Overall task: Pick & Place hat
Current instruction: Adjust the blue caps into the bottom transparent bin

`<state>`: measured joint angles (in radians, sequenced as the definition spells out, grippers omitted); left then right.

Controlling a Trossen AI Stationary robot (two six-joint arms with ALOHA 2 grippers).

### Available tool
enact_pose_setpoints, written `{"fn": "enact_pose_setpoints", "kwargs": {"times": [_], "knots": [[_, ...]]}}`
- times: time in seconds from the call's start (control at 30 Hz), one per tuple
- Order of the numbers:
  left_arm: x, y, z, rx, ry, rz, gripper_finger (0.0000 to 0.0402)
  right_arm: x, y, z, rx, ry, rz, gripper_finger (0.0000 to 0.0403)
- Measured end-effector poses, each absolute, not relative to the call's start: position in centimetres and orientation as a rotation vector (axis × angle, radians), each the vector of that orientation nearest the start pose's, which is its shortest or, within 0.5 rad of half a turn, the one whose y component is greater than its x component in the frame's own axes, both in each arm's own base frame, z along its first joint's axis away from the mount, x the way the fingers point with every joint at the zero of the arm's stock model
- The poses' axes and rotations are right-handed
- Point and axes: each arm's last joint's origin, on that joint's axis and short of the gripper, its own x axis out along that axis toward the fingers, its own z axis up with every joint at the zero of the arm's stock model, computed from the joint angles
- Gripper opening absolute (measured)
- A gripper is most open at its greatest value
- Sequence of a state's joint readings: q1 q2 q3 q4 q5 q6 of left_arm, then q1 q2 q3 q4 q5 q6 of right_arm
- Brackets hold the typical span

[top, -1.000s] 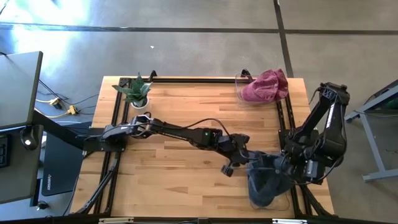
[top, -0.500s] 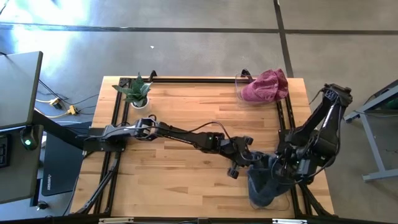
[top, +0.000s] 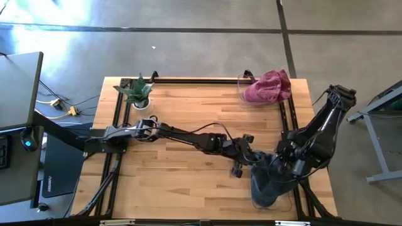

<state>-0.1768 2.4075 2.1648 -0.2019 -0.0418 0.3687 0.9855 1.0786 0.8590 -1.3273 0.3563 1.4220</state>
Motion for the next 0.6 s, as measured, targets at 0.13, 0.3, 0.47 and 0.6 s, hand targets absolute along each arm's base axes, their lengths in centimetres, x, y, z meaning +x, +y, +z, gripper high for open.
{"fn": "enact_pose_setpoints", "kwargs": {"times": [0.13,0.3,0.47,0.6], "knots": [[53.5,-9.3,26.4,0.42,0.433,-0.182,0.0,8.9,11.7,27.3,0.256,1.156,-0.438,0.0002],[51.3,-9.2,28.1,0.458,0.594,-0.079,0.0,8.7,12.2,29.5,0.295,1.113,-0.39,0.0001],[50.2,-11.0,26.7,0.403,0.718,-0.271,0.0,9.4,14.2,31.6,0.362,0.88,-0.232,0.0001],[51.7,-12.7,23.6,0.356,0.659,-0.409,0.0,10.2,16.4,32.8,0.351,0.763,-0.011,0.0002]]}}
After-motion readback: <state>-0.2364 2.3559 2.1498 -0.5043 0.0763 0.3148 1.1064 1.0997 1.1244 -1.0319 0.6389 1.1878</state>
